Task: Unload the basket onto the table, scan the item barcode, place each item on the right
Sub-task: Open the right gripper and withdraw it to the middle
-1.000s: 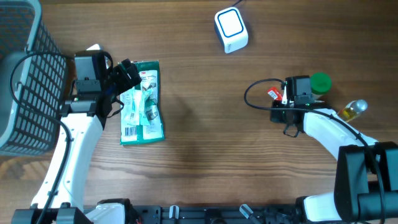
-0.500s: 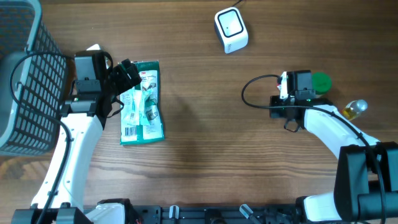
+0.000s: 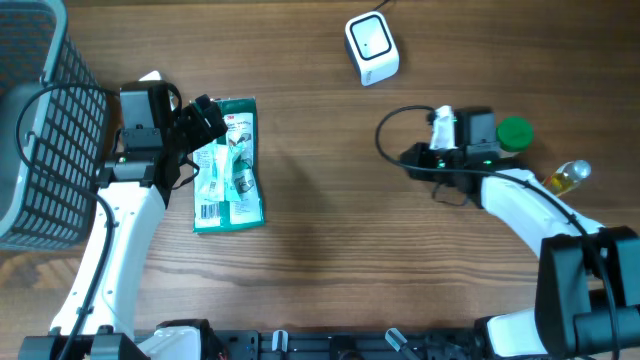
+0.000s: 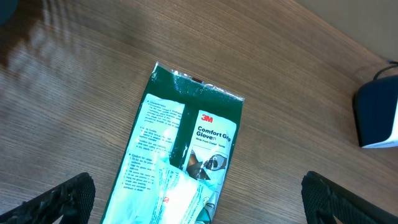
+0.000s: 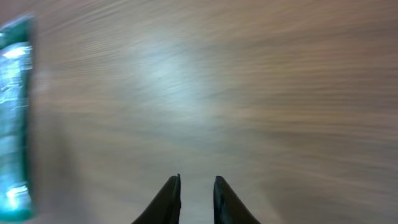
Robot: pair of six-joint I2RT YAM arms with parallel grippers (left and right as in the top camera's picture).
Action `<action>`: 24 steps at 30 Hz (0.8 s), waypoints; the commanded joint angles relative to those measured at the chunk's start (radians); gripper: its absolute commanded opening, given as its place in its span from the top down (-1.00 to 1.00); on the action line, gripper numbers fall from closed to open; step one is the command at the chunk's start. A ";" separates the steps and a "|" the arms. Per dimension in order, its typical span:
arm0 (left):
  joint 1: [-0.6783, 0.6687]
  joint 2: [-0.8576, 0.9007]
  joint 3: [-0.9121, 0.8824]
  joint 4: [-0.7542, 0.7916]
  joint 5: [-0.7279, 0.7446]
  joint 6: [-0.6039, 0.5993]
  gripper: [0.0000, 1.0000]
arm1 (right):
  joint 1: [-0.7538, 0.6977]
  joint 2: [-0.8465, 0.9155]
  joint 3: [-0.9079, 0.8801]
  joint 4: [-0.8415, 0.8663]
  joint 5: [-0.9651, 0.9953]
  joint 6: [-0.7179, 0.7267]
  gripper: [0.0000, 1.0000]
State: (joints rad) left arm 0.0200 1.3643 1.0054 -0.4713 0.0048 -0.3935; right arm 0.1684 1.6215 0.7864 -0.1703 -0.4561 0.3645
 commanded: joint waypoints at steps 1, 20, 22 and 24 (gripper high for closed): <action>0.004 0.005 0.003 0.003 -0.003 0.020 -1.00 | 0.111 0.009 0.018 0.006 -0.122 0.236 -0.56; 0.003 0.004 0.003 -0.022 0.150 0.067 -1.00 | 0.212 0.009 0.018 -0.093 0.359 0.473 -0.99; 0.003 0.011 -0.003 -0.092 0.151 0.161 -0.23 | 0.212 0.009 0.018 -0.093 0.359 0.473 -0.99; 0.004 0.025 -0.034 -0.140 0.134 0.228 0.60 | 0.212 0.009 0.018 -0.092 0.359 0.476 -0.99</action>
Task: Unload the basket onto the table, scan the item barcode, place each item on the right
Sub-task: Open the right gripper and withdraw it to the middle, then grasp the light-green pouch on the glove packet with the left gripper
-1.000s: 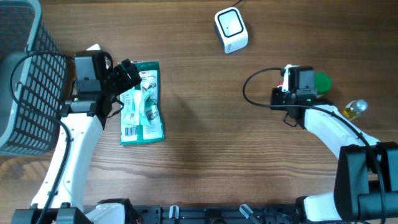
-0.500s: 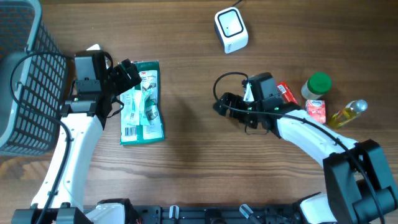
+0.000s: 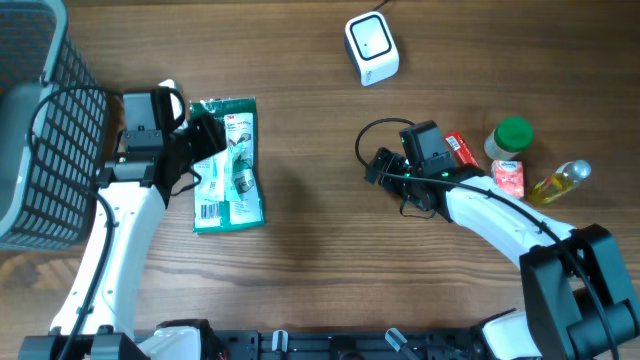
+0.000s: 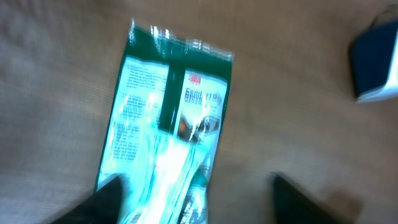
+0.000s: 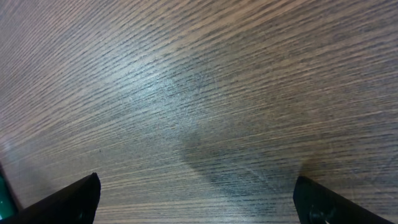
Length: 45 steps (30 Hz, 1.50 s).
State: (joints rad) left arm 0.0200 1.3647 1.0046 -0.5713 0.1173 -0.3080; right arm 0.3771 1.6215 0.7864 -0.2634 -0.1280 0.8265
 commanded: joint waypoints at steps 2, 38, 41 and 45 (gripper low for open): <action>0.005 0.046 -0.053 -0.088 -0.065 0.177 0.65 | 0.003 0.009 0.018 0.002 0.031 0.015 -0.99; -0.076 0.196 -0.023 0.013 -0.055 0.305 0.60 | 0.003 0.009 0.018 0.005 0.031 0.014 -1.00; -0.091 0.225 -0.023 0.012 -0.146 0.305 0.60 | 0.003 0.009 0.018 0.004 0.031 0.014 -0.99; -0.074 0.246 -0.023 0.019 -0.146 0.305 0.60 | 0.003 0.009 0.018 0.000 0.031 0.014 -0.99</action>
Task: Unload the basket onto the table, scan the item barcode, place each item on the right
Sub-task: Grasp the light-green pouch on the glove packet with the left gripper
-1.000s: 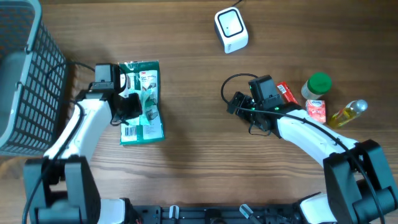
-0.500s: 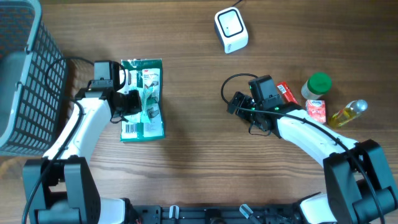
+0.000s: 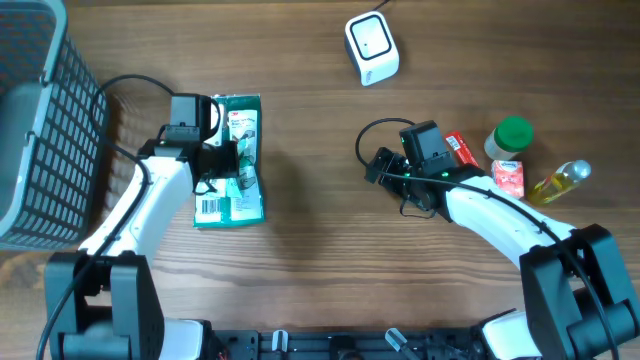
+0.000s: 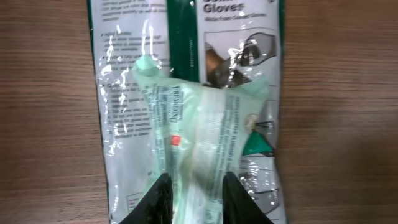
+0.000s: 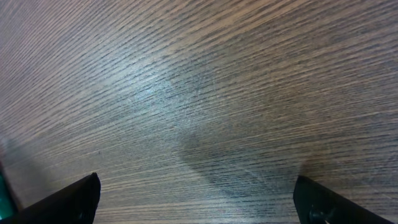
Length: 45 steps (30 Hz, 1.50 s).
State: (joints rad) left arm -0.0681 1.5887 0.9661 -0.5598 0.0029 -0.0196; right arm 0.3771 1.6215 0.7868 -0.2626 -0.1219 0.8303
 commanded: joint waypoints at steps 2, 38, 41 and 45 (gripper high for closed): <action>0.024 0.022 0.016 0.010 -0.029 0.016 0.60 | 0.003 0.009 0.018 0.000 0.025 0.010 -0.99; 0.028 0.163 0.085 -0.033 -0.060 0.041 -0.06 | 0.003 0.009 0.018 0.000 0.025 0.010 -1.00; 0.028 0.086 0.137 -0.079 -0.017 0.030 -0.36 | 0.003 0.009 0.018 0.000 0.025 0.010 -0.99; 0.029 0.021 0.141 -0.089 0.006 0.031 -0.52 | 0.003 0.009 0.018 0.000 0.025 0.011 -0.99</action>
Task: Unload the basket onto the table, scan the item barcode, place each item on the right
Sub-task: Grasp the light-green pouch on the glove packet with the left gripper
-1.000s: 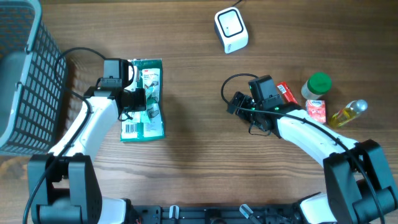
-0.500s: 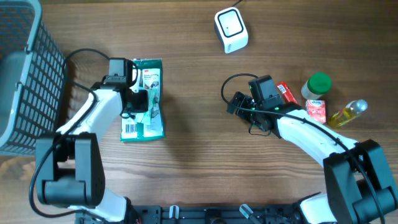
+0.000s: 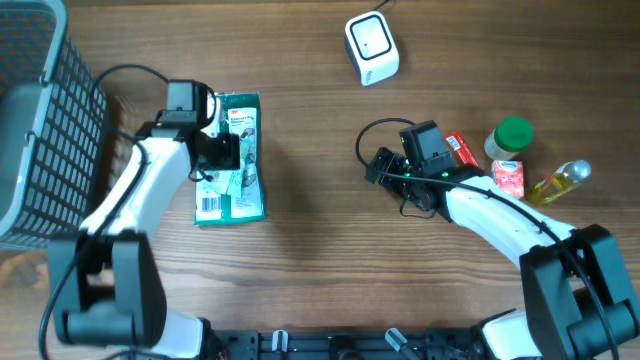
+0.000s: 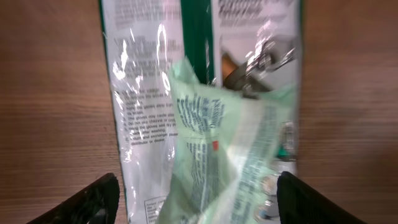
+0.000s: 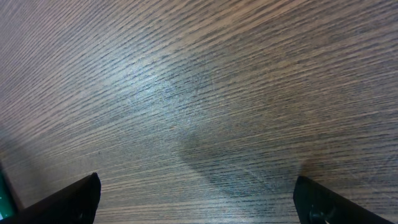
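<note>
The item is a flat green and white glove package [image 3: 238, 198] lying on the wooden table [image 3: 320, 250], with a white barcode label at its near end. In the left wrist view the package [image 4: 146, 93] fills the frame and a pale green fold [image 4: 211, 155] bulges up from it. My left gripper [image 3: 224, 150] [image 4: 202, 200] is right over it, open, its fingers [image 4: 99, 198] wide apart on either side of the fold. The white scanner [image 3: 371, 47] stands at the far middle. My right gripper [image 3: 376, 167] [image 5: 196, 200] is open over bare wood.
A dark wire basket [image 3: 40, 120] fills the left edge. Behind the right arm are a red box [image 3: 460, 148], a green-capped jar [image 3: 514, 134], a small carton [image 3: 508, 177] and a yellow bottle [image 3: 562, 178]. A black cable [image 3: 372, 135] loops by the right wrist.
My left gripper's fingers were close together on the package's pale green fold; now they stand wide apart over it. The package still lies on the table. The right arm has not moved.
First my left gripper was open at the package's left side, and my right gripper, jaws nearly together, was by the items at the right. Then the right gripper stood open nearer the middle. The left closed on the package's fold and is now open again.
</note>
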Robot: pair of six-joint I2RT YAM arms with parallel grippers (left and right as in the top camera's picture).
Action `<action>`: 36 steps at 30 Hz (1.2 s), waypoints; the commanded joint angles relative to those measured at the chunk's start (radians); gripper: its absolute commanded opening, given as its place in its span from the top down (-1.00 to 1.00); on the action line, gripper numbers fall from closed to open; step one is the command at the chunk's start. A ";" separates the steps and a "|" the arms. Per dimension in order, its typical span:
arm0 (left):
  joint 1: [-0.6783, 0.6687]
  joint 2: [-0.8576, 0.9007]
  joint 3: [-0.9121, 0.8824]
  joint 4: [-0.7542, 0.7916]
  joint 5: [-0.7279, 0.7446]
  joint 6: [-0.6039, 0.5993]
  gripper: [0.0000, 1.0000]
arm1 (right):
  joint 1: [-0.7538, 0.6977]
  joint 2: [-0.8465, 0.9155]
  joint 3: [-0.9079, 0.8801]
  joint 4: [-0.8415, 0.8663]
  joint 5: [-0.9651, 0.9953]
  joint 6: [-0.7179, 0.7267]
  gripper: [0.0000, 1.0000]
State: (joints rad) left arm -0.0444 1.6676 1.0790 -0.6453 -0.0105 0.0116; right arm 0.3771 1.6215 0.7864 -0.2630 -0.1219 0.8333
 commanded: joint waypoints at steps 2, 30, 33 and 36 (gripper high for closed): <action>0.011 -0.043 0.022 -0.002 0.018 0.000 -0.52 | 0.003 0.009 0.018 0.001 0.025 0.007 -1.00; 0.085 -0.168 0.072 -0.077 0.411 -0.245 0.92 | 0.003 0.009 0.018 0.012 -0.010 0.007 -0.99; 0.024 -0.144 0.028 -0.071 0.410 -0.364 0.92 | 0.003 0.009 0.018 0.010 -0.077 0.005 -0.99; -0.066 -0.112 -0.056 -0.002 0.410 -0.457 0.92 | 0.003 0.009 0.018 -0.010 -0.089 0.004 -0.99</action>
State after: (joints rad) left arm -0.0334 1.5185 1.1019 -0.6933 0.3687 -0.3016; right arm 0.3771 1.6215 0.7864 -0.2550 -0.1722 0.8333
